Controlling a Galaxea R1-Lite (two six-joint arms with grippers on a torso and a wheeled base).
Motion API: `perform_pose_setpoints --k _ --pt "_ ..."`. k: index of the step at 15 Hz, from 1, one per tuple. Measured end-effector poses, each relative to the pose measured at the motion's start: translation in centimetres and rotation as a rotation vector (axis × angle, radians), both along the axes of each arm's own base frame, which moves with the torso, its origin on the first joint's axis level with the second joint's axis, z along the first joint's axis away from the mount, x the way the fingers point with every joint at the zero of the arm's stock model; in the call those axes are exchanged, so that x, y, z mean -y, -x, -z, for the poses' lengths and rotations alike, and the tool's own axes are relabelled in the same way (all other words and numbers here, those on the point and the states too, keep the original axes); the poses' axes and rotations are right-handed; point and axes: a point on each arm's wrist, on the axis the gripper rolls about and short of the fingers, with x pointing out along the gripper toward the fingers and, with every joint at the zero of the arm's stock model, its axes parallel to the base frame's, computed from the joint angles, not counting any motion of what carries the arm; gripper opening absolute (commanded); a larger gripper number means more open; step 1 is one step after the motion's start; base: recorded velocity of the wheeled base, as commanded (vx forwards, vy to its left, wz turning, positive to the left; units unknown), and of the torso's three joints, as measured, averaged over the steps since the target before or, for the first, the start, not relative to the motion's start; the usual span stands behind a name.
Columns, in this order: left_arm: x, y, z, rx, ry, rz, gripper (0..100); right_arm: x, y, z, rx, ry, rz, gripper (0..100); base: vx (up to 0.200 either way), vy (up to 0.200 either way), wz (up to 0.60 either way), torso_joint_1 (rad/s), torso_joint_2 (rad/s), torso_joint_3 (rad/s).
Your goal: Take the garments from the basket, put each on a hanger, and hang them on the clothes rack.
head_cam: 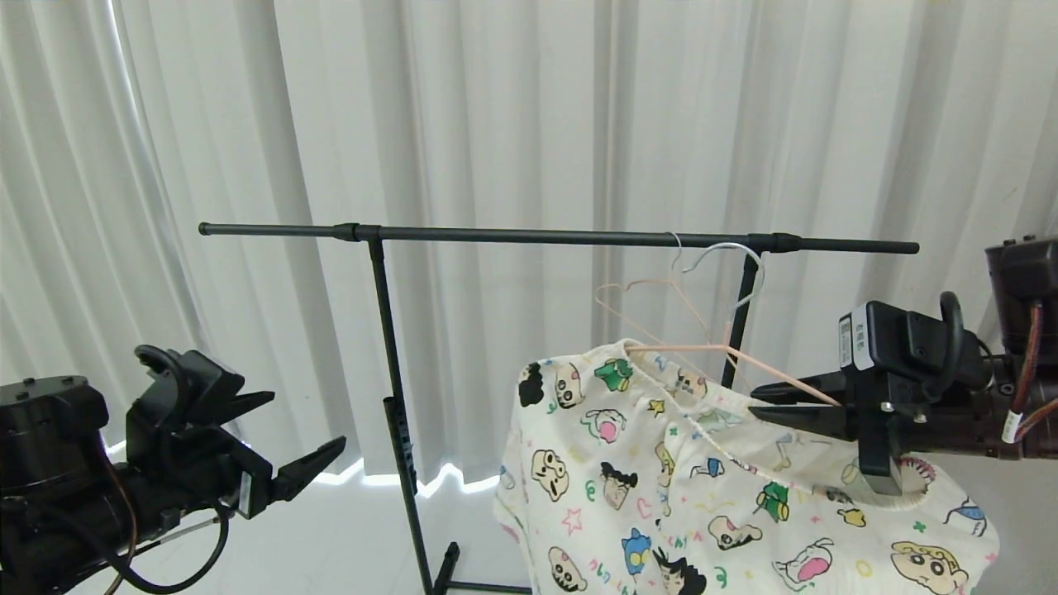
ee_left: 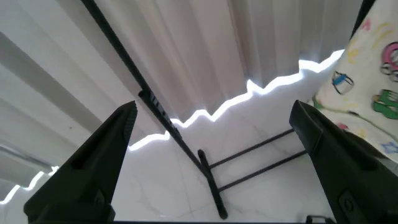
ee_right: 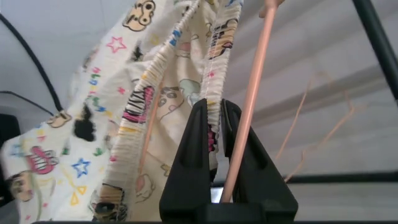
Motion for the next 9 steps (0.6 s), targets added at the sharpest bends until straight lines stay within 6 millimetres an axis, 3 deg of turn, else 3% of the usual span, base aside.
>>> perform_pose_setpoints --k 6,9 --pt "1.9 0.3 -2.5 0.028 0.162 -0.199 100 1.2 -0.2 1.0 -0.140 0.007 0.331 0 0.000 0.000 0.00 0.000 0.00 0.000" --pt "3.8 0.0 -3.8 -0.063 0.196 -0.166 100 1.4 0.0 0.8 -0.213 0.025 0.437 0 0.000 0.000 0.00 0.000 0.00 0.000"
